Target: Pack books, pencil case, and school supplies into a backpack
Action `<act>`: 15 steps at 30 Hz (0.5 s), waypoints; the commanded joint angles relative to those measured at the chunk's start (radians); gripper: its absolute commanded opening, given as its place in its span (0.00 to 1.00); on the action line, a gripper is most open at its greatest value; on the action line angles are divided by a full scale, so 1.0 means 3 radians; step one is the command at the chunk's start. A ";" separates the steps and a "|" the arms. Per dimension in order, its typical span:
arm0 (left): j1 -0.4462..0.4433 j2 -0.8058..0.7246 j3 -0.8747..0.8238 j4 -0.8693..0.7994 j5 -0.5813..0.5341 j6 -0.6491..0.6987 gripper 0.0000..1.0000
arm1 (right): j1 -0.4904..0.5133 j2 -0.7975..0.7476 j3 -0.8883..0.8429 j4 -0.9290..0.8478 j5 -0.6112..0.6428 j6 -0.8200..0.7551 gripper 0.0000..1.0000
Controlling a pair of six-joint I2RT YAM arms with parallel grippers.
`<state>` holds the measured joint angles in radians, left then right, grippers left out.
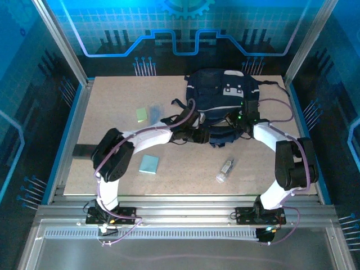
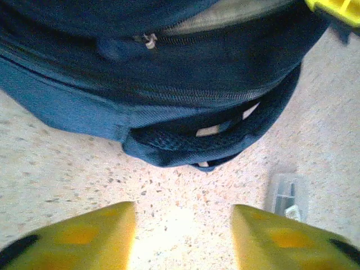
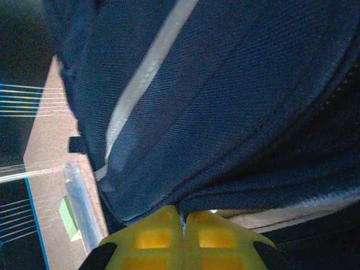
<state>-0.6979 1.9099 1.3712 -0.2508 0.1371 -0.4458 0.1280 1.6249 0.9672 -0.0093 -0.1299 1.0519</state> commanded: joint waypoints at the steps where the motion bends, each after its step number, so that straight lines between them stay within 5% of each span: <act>1: 0.0264 -0.0271 0.0086 -0.0238 0.0056 0.0173 0.59 | 0.0016 -0.0250 0.0280 0.0142 0.0203 -0.0254 0.00; 15: 0.0346 0.0341 0.0996 -0.0567 0.0385 0.0663 0.65 | 0.0031 -0.0207 0.0602 0.0082 -0.0049 -0.0234 0.00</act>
<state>-0.5842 1.9656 1.6314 -0.3660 0.1867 -0.3042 0.1307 1.5600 1.0801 -0.0452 -0.1356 1.0016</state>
